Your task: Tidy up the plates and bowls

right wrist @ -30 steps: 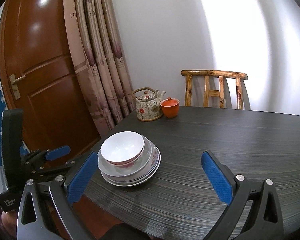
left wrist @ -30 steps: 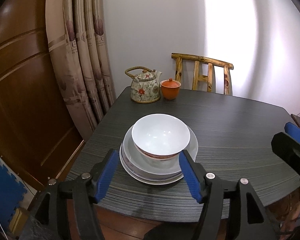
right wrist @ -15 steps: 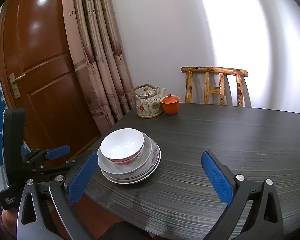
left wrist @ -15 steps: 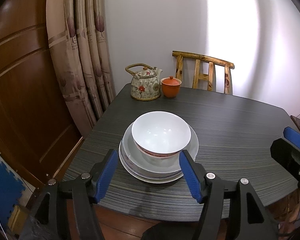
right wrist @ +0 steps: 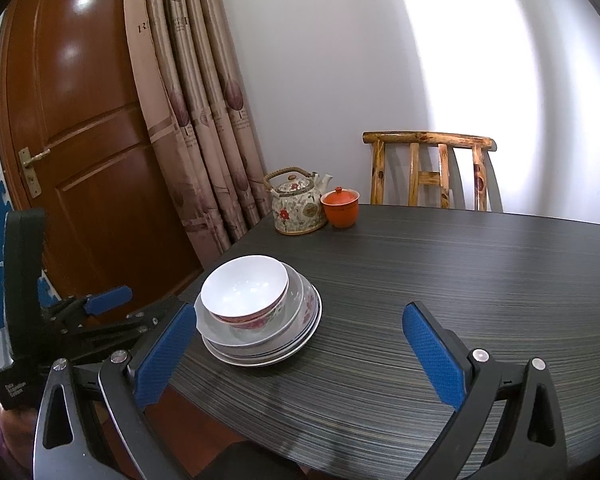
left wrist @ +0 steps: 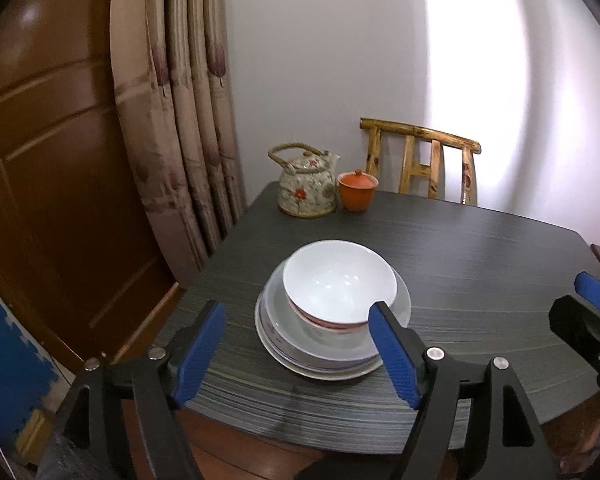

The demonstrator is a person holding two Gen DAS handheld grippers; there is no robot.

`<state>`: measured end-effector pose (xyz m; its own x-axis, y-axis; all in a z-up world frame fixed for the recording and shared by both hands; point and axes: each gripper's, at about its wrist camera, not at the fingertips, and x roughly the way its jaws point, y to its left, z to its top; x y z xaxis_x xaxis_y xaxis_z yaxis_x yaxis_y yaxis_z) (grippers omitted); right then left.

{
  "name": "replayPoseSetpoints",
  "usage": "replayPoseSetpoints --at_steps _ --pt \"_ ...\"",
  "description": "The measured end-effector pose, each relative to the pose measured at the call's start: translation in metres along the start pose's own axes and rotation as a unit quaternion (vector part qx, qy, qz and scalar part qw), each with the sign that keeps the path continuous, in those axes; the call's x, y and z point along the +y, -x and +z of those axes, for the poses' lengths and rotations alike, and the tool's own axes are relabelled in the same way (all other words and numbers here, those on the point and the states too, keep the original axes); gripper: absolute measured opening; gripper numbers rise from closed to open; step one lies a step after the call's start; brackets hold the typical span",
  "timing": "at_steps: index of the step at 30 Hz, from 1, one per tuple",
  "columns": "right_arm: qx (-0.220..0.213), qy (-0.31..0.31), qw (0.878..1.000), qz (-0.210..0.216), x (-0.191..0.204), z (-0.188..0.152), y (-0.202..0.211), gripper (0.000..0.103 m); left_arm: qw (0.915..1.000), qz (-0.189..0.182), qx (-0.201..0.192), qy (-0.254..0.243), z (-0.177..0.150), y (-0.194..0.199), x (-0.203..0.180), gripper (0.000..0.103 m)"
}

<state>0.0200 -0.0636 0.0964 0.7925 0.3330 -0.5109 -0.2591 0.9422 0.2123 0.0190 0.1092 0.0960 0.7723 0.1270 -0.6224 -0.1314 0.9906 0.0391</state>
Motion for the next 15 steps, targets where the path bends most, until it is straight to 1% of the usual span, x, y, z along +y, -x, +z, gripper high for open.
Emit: replayPoseSetpoints --at_steps 2,7,11,13,14,15 --pt "0.0 -0.001 1.0 -0.001 0.0 0.0 0.0 0.103 0.9999 0.008 -0.008 -0.003 0.001 0.003 -0.001 0.076" --pt "0.0 0.001 1.0 0.0 0.001 0.0 0.0 0.103 0.9997 0.001 -0.023 -0.005 0.003 0.01 -0.002 0.076" --pt "0.003 0.0 1.0 0.002 0.003 0.0 0.0 0.103 0.9992 0.008 -0.038 -0.012 0.006 0.018 -0.002 0.076" --pt "0.003 -0.002 1.0 0.002 0.003 0.0 0.0 0.103 0.9991 -0.009 -0.042 -0.008 0.008 0.023 -0.001 0.076" --pt "0.001 -0.003 1.0 0.002 0.003 0.0 0.001 0.103 0.9984 -0.027 -0.05 -0.009 0.009 0.027 -0.001 0.076" --pt "0.001 -0.003 1.0 0.002 0.003 0.0 0.001 0.103 0.9976 -0.034 -0.06 -0.012 0.01 0.031 0.0 0.076"
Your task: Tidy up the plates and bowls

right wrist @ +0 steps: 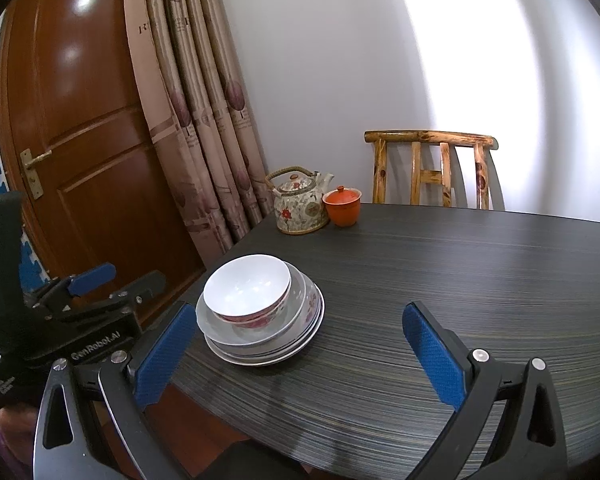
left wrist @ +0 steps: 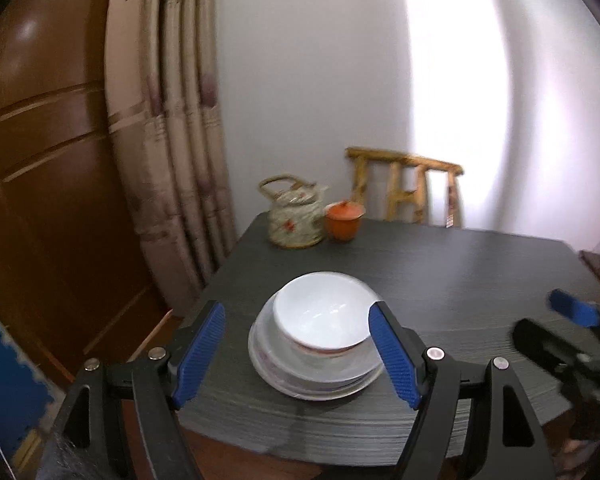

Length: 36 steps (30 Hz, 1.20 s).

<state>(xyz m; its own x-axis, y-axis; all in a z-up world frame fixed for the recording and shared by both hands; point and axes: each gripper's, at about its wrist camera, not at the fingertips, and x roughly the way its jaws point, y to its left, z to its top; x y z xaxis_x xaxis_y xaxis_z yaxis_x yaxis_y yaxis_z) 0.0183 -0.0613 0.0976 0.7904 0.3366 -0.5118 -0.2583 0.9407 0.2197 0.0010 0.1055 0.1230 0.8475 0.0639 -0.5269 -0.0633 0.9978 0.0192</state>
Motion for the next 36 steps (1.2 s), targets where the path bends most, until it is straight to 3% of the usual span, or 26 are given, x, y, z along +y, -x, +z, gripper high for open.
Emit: replayPoseSetpoints --at_steps 4,9,13,20,36 --pt "-0.002 -0.005 1.0 0.001 0.001 0.001 0.0 0.103 0.9995 0.019 -0.007 -0.024 0.005 0.006 -0.008 0.08" --pt "0.0 -0.009 1.0 0.002 -0.002 0.0 -0.001 0.103 0.9998 -0.007 -0.013 -0.016 0.009 0.013 -0.008 0.08" --pt "0.001 -0.011 1.0 0.002 -0.003 0.0 -0.001 0.103 0.9994 0.023 -0.014 -0.021 0.011 0.015 -0.011 0.08" --pt "0.004 -0.016 1.0 0.003 -0.006 -0.002 -0.002 0.103 0.9999 -0.001 -0.012 -0.001 0.011 0.018 -0.006 0.081" --pt "0.018 -0.018 1.0 0.002 -0.005 -0.006 -0.009 0.103 0.9994 0.008 0.034 0.002 -0.004 -0.006 -0.008 0.081"
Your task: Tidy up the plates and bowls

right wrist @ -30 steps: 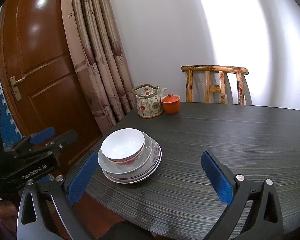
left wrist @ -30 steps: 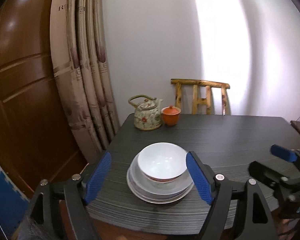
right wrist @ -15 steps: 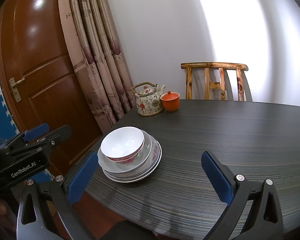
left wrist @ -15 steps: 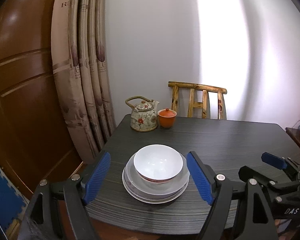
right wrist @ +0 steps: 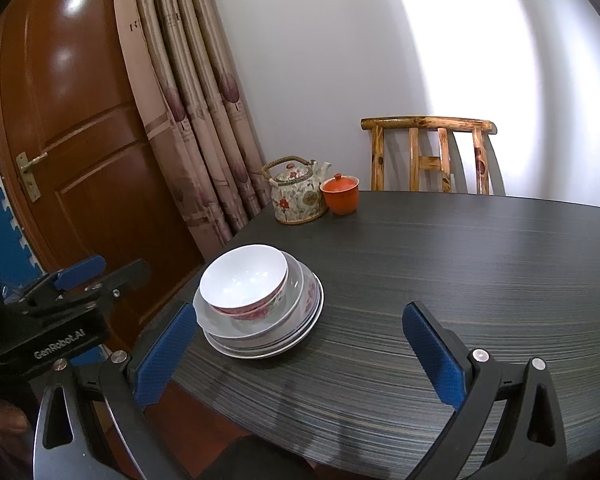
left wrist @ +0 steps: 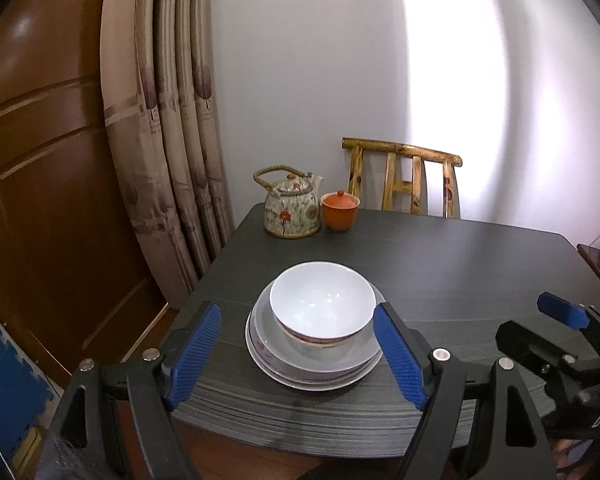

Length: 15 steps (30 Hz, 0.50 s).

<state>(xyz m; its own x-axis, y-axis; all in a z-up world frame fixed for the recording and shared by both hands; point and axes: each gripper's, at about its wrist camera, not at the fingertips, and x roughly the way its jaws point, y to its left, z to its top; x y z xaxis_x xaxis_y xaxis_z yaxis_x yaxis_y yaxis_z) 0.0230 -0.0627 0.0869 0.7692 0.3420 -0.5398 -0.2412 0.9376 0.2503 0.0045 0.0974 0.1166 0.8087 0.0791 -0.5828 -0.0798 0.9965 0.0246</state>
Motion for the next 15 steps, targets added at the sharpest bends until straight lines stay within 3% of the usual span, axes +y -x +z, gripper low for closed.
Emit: replayPoseSetpoints --at_steps 15 --pt "0.006 -0.003 1.0 0.001 -0.001 -0.002 0.0 0.103 0.9996 0.011 0.028 -0.004 -0.005 -0.015 -0.003 0.081"
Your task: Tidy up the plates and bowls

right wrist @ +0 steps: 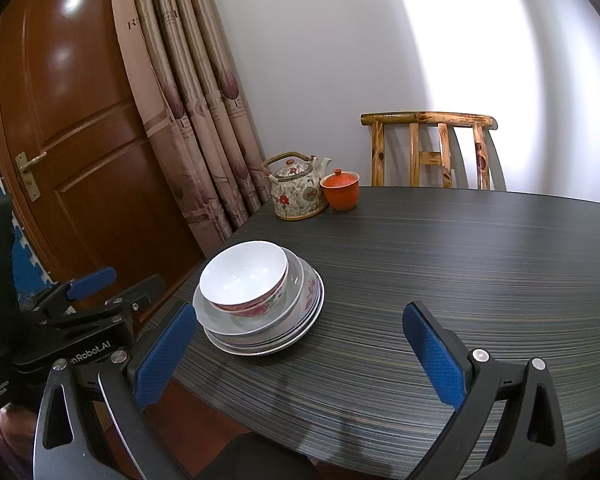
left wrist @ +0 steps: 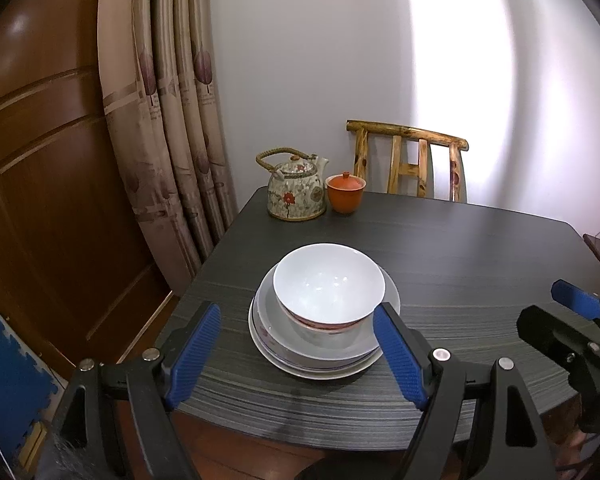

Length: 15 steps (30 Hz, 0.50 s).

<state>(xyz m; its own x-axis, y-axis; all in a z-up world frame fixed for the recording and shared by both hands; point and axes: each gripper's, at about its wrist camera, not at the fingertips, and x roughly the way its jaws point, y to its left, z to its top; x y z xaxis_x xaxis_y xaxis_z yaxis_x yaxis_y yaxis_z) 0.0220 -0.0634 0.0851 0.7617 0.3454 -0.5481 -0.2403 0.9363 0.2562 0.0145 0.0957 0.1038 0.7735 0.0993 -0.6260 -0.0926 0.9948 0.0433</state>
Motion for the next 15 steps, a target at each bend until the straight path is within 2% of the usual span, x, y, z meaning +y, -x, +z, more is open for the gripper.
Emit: replayPoseSetpoints --at_steps 15 --pt "0.006 -0.005 1.0 0.0 0.0032 -0.0057 -0.0021 0.103 0.9999 0.002 0.011 -0.002 -0.0019 -0.0041 -0.0011 0.081"
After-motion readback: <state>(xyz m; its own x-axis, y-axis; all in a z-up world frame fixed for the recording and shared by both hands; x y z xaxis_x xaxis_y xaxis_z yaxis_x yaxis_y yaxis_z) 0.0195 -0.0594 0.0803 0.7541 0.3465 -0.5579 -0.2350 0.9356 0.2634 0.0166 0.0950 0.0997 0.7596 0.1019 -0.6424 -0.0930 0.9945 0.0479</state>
